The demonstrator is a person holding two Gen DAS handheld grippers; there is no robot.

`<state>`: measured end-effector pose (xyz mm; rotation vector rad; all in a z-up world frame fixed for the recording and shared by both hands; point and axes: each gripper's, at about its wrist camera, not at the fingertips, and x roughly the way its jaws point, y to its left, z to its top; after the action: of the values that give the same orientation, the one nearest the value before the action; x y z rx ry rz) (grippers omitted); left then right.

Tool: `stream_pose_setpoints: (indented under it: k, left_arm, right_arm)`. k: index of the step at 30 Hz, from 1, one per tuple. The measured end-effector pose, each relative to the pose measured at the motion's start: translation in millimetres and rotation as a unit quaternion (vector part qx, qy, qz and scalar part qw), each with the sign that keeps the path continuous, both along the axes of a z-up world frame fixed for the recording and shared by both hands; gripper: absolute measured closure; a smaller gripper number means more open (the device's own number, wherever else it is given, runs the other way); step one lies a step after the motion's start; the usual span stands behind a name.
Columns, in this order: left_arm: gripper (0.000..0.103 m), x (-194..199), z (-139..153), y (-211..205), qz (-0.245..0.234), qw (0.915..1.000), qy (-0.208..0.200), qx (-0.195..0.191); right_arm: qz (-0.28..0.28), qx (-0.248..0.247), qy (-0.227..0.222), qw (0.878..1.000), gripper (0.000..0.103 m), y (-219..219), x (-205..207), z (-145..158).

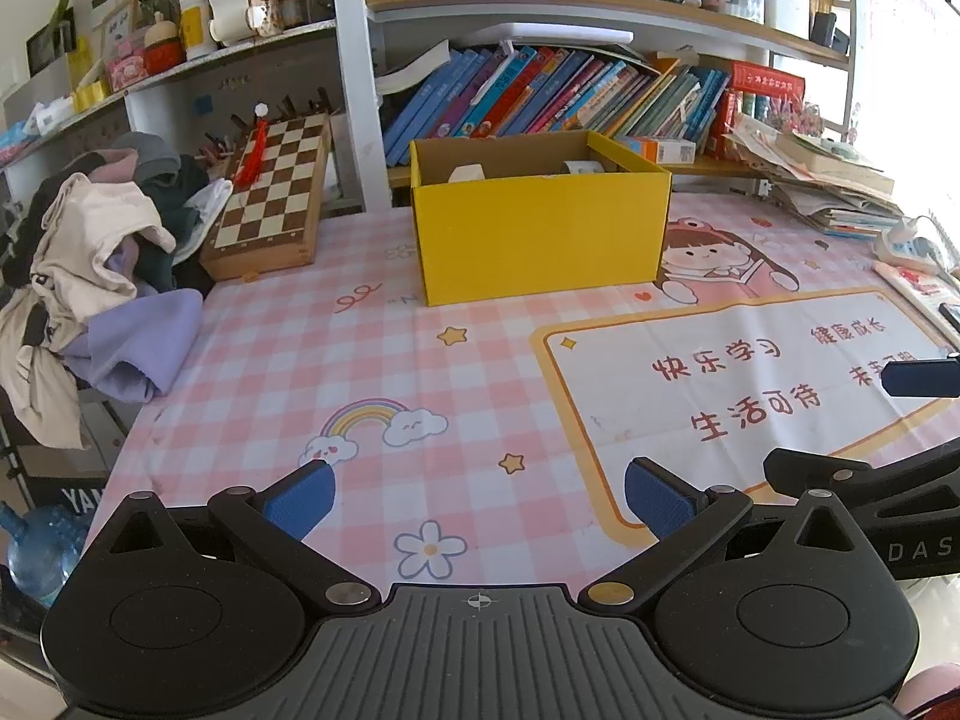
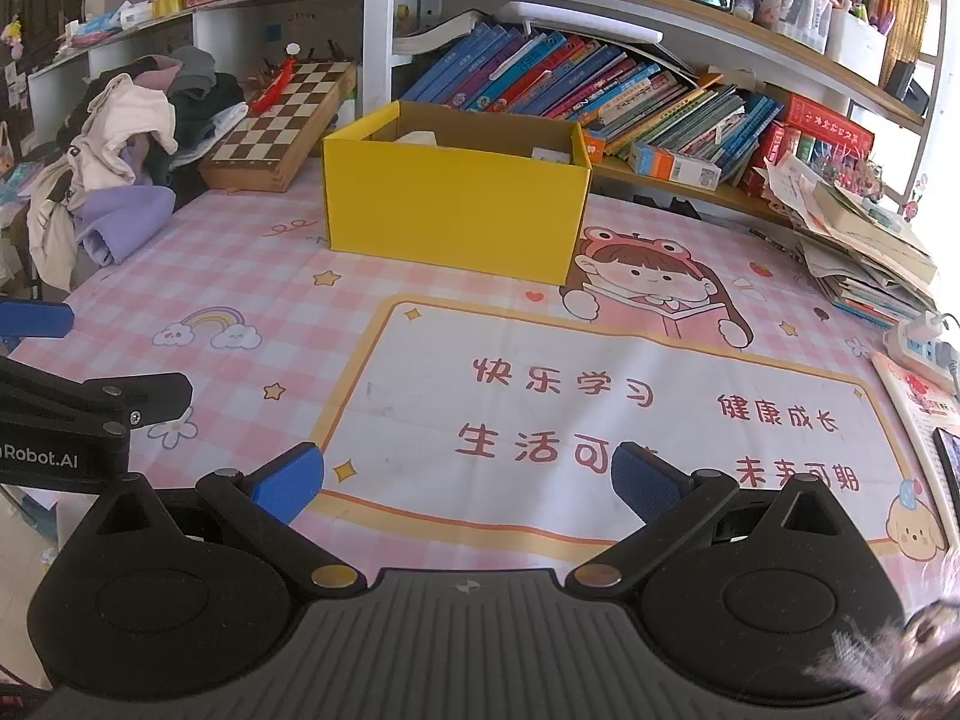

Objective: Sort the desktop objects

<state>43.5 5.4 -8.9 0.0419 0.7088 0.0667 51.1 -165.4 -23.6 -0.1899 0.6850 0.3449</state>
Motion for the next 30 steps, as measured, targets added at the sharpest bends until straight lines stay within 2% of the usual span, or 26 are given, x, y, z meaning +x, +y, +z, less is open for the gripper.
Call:
stream_pose_setpoints:
  k: [30]
  left_arm:
    - [0.0,1.5,-1.9,0.3,0.001,1.0,0.006,0.002]
  right_arm:
    - [0.001,-0.001,0.005,1.0,0.0,2.0,0.3,-1.0]
